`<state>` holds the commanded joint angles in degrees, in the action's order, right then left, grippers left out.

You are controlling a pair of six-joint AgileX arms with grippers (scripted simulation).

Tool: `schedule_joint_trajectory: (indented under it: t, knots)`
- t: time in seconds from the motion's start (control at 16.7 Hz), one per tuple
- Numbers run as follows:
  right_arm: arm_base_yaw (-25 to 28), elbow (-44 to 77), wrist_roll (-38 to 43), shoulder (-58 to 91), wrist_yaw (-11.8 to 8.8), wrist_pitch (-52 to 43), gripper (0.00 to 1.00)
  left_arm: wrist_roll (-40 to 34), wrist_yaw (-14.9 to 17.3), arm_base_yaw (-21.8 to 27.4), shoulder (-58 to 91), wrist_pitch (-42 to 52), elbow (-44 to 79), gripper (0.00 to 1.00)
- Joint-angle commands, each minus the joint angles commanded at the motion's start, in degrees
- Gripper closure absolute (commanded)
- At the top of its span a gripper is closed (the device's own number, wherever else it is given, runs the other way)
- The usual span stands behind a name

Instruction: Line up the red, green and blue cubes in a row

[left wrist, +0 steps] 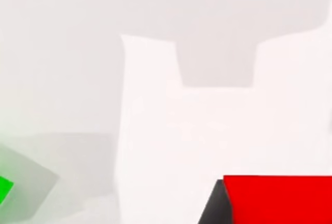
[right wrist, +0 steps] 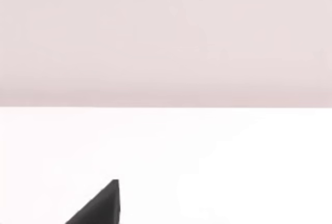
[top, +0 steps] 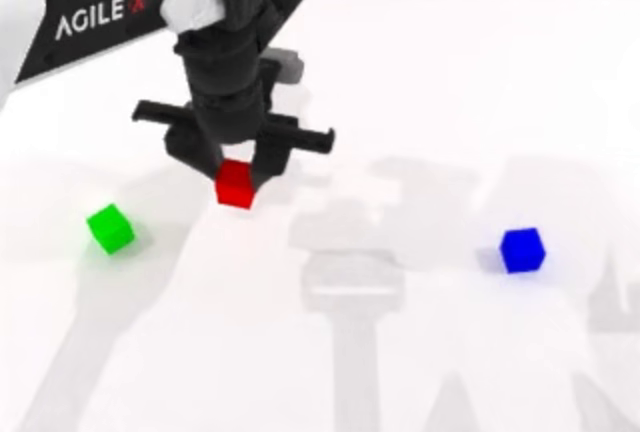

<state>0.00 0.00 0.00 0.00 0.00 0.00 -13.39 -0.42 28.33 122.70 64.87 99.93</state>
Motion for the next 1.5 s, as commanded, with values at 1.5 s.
schedule_joint_trajectory:
  t: [1.5]
  knots:
    - [0.0, 0.0, 0.0, 0.0, 0.0, 0.0, 0.0, -25.17, -1.2, 10.23, -15.7, -11.47, -27.39, 1.0]
